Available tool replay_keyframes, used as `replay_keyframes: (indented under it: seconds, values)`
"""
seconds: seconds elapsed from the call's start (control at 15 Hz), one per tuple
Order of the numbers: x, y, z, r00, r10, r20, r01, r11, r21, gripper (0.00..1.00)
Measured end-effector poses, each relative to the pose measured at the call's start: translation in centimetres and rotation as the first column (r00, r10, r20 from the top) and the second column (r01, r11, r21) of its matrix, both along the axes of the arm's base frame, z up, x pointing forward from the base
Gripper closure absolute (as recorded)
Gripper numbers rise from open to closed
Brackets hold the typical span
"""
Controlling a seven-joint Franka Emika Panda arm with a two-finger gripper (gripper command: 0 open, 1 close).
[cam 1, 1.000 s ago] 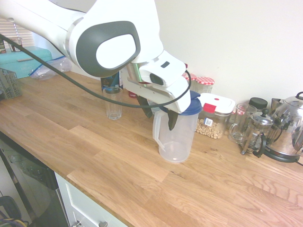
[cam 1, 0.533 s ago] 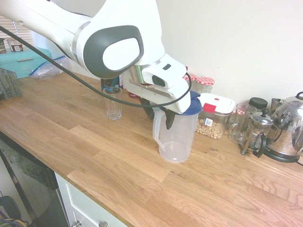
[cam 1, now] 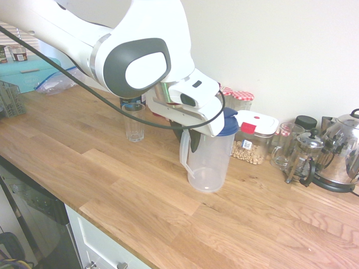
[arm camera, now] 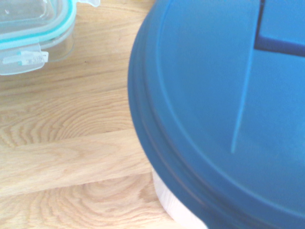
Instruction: Pour me some water
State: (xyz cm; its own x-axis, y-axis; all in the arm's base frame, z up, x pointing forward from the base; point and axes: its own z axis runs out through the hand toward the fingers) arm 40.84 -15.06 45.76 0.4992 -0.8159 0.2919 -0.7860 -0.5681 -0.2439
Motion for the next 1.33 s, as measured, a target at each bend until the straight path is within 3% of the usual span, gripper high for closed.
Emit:
replay_keyframes:
  seconds: [0.53,0.67,0.8,0.93,1.07,1.33]
  values:
    - [0.0,0.7,0.7,1.000,0.017,0.008,-0.017,1.000,-0.009,1.00]
    - [-0.8,1.1,3.1,0.999,0.042,0.021,-0.042,0.999,-0.022,1.00]
    - [-2.2,2.6,6.9,0.992,0.125,0.018,-0.124,0.991,-0.045,1.00]
    - [-3.4,5.6,11.5,0.970,0.241,-0.013,-0.242,0.968,-0.061,1.00]
    - [-3.2,9.0,14.7,0.934,0.355,-0.033,-0.356,0.931,-0.084,1.00]
    - [-0.3,14.5,14.9,0.830,0.542,-0.133,-0.556,0.823,-0.120,1.00]
